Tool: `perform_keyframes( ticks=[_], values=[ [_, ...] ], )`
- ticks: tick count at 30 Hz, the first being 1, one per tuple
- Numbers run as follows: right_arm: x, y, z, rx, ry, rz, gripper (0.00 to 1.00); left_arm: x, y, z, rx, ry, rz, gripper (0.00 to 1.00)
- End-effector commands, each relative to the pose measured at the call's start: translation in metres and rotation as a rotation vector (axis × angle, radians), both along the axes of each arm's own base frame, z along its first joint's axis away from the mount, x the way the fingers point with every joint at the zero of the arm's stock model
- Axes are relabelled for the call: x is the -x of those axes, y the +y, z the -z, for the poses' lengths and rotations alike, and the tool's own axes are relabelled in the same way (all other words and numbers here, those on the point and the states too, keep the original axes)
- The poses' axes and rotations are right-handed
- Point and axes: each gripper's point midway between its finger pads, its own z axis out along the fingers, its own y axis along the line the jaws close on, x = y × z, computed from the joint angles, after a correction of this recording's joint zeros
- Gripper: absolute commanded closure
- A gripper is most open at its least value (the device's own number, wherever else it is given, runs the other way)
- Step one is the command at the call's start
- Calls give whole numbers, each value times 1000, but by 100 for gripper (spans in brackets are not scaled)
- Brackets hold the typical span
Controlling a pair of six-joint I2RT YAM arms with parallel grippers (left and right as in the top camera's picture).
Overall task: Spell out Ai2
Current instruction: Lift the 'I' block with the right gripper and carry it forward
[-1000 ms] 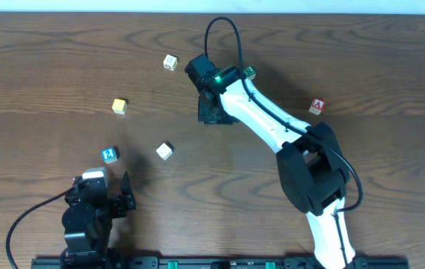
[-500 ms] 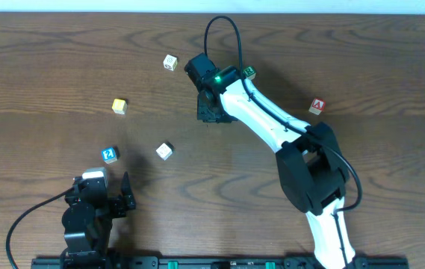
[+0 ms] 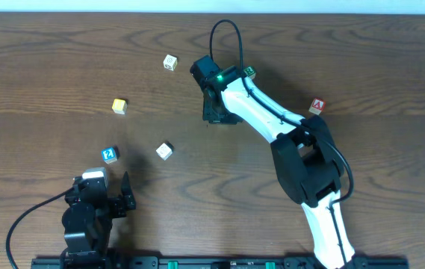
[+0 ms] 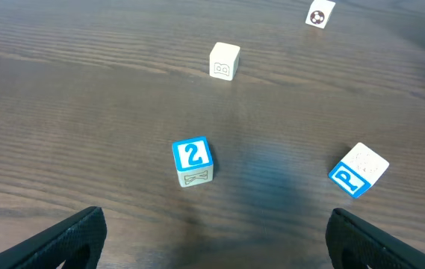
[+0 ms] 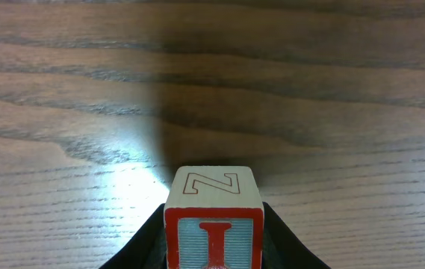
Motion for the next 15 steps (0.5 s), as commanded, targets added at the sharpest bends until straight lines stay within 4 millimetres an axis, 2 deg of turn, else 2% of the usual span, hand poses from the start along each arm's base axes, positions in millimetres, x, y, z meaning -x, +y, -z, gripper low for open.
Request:
perform_keyframes(
  ticks=[1,7,15],
  values=[
    [-7,0,-5,3,-26,7,98,0,3,3,-1,0,-14,5],
    [-5,8,0,-33,-7,-7,98,0,2,3,-1,0,-14,5],
    [-4,8,5,-30,1,-7,99,0,3,3,-1,0,-14,5]
  ],
)
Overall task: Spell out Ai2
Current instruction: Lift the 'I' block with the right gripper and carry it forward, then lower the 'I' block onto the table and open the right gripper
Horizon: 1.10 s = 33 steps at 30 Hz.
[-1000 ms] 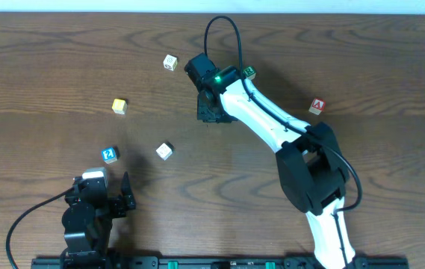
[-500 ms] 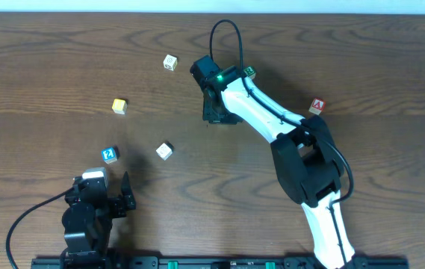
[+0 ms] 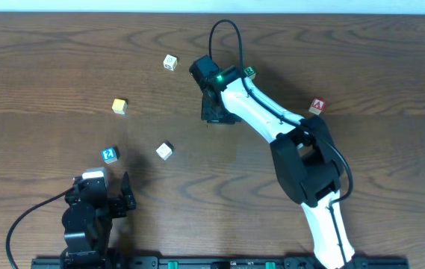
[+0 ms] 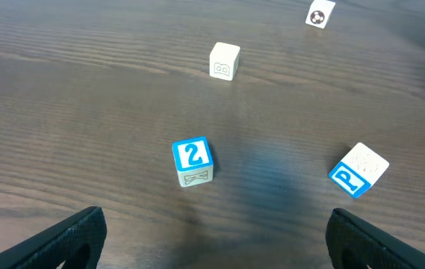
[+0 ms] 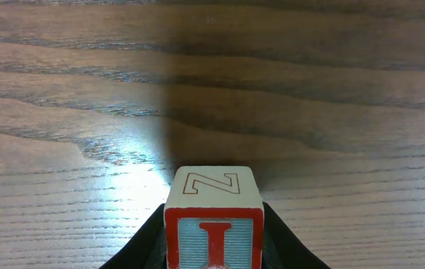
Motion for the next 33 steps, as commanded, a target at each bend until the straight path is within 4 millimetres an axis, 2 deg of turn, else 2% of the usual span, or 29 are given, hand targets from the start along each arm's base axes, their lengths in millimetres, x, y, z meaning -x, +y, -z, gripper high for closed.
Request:
perform_keyframes(
  ticks=[1,2,3,5,9,11,15,20,21,24,26,28,30,31,33],
  values=[
    [-3,2,4,1,-1,-4,97,0,2,3,-1,0,-14,5],
    [-3,2,4,2,-1,-4,91,0,2,3,-1,0,-14,5],
    [-3,1,4,2,0,-4,79,0,3,3,-1,0,-14,5],
    [-3,1,4,2,0,-4,75,0,2,3,-1,0,-14,5],
    [-3,2,4,0,2,-4,61,0,2,3,-1,0,-14,4],
    [-3,2,4,0,2,-4,57,0,2,3,-1,0,-14,5],
    [-2,1,4,2,4,-4,57,0,3,3,-1,0,-14,5],
    [-2,6,0,-23,7,-6,44,0,2,3,-1,0,-14,5],
    [-3,8,-4,-40,8,-7,44,0,3,3,-1,0,-15,5],
    [-10,15,-37,-91,-15,-6,37,0,3,3,-1,0,-15,4],
    [-19,13,-77,-94,-55,-34,37,0,2,3,-1,0,-14,5],
    [-28,-5,-126,-46,-127,-68,35,0,2,3,-1,0,-14,5],
    [-34,-27,-165,12,-191,-68,25,0,3,3,-1,0,-14,5],
    [-37,-47,-190,53,-235,-47,22,0,2,3,-1,0,-14,5],
    [-39,-77,-221,100,-287,-13,20,0,2,3,-1,0,-14,4]
  ],
)
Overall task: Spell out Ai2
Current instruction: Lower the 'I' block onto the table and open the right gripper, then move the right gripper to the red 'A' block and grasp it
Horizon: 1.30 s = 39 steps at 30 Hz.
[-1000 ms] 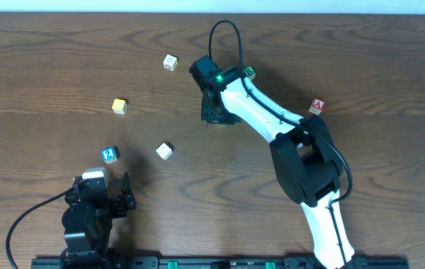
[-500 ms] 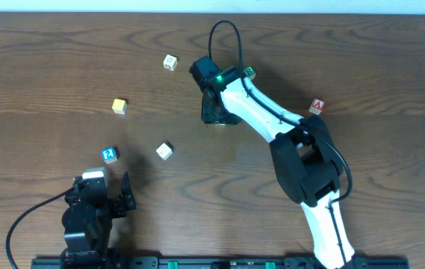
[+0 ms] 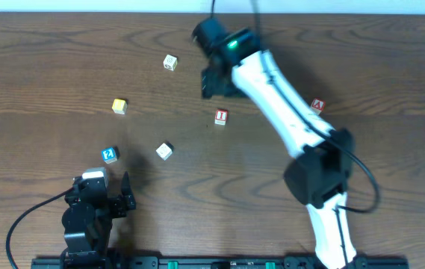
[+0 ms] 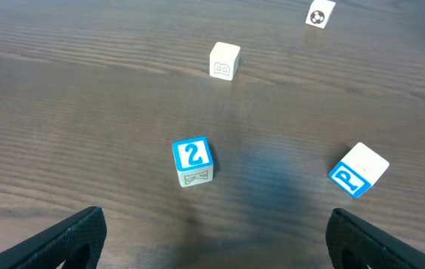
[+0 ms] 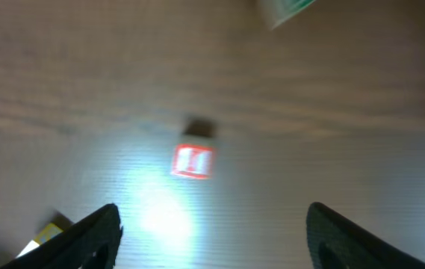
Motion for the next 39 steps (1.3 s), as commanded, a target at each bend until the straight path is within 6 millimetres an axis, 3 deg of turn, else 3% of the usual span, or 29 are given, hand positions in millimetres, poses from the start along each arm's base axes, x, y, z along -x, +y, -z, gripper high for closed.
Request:
perform_keyframes(
  ticks=[1,4,10,12,16,20,24,32,39],
  values=[
    [-18,-66,-80,90,-197,63,20,0,3,3,-1,0,-14,5],
    [-19,-123,-89,96,-164,158,19,0,2,3,-1,0,-14,5],
    [-16,-223,-61,146,-17,252,4,0,2,3,-1,0,-14,5],
    [-13,-238,-50,94,24,286,5,0,2,3,-1,0,-14,5],
    [-2,-267,-7,-44,140,335,6,0,3,3,-1,0,-14,5],
    [9,-265,44,-80,225,388,5,0,3,3,-1,0,-14,5],
    [2,-234,76,-90,207,420,5,0,2,3,-1,0,-14,5],
    [-13,-194,93,-35,119,395,10,0,2,3,-1,0,-14,5],
    [-21,-218,102,-11,67,502,11,0,2,3,-1,0,-14,5]
  ],
)
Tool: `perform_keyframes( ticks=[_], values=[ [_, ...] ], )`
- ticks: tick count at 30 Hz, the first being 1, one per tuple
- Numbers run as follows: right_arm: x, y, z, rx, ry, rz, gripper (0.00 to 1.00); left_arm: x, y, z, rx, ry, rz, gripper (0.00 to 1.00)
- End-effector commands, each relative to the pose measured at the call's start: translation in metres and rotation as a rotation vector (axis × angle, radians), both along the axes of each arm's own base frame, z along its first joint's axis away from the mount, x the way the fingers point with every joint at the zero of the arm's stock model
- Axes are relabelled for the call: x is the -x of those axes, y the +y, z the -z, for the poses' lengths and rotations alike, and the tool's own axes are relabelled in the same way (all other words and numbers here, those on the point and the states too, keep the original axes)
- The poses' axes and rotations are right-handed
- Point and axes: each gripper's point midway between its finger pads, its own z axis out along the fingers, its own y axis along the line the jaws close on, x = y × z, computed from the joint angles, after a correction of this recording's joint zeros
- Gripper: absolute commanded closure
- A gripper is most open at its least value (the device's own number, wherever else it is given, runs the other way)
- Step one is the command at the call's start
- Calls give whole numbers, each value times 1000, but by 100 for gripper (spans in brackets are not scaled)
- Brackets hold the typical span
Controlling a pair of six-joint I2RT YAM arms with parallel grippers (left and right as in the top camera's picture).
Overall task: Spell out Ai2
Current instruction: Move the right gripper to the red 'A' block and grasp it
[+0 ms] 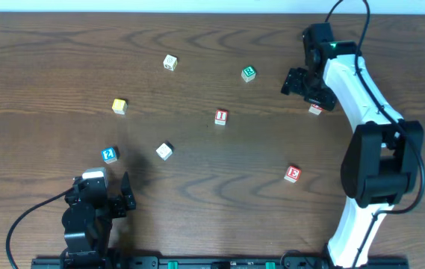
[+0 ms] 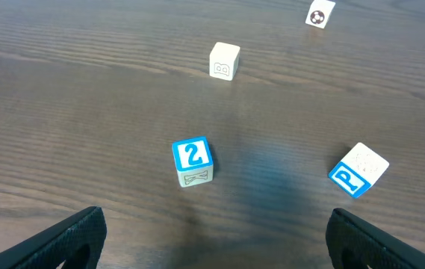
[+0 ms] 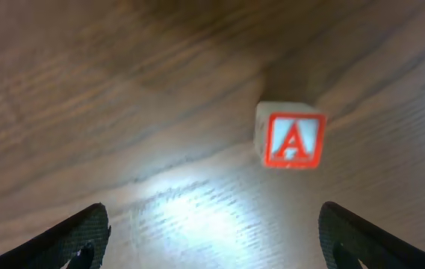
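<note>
The red I block [image 1: 221, 117] stands alone near the table's middle. The red A block [image 1: 315, 109] lies at the right; in the right wrist view it [image 3: 290, 135] sits ahead of the fingers and right of centre. My right gripper [image 1: 304, 84] [image 3: 213, 243] hovers beside it, open, with nothing between its fingers. The blue 2 block [image 1: 109, 155] [image 2: 193, 160] rests at the front left, just ahead of my left gripper [image 1: 125, 197] [image 2: 216, 239], which is open and empty.
A green block [image 1: 249, 72], a white block [image 1: 169, 62], a yellow block [image 1: 119, 106], a blue-and-white P block [image 1: 164, 150] [image 2: 358, 170] and another red block [image 1: 292, 173] lie scattered. The right arm stretches along the table's right side.
My right gripper, open, has moved from above the I block at the back middle to the A block at the right. The I block stayed put. The left arm is unchanged.
My right gripper was shut on the I block low over the table's middle at both of the first two moments. Then the block stood free on the table with the gripper open above it. Now the gripper is by the A block.
</note>
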Motion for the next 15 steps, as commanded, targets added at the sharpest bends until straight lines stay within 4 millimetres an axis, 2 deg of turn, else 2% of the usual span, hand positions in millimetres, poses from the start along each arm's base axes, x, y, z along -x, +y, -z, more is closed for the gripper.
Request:
perform_keyframes(
  ticks=[1,7,15],
  values=[
    [-5,-20,3,26,-18,73,10,0,2,3,-1,0,-14,5],
    [-5,-37,21,6,13,111,9,0,2,3,-1,0,-14,5],
    [3,-43,41,-24,76,81,12,0,3,3,-1,0,-14,5]
  ],
)
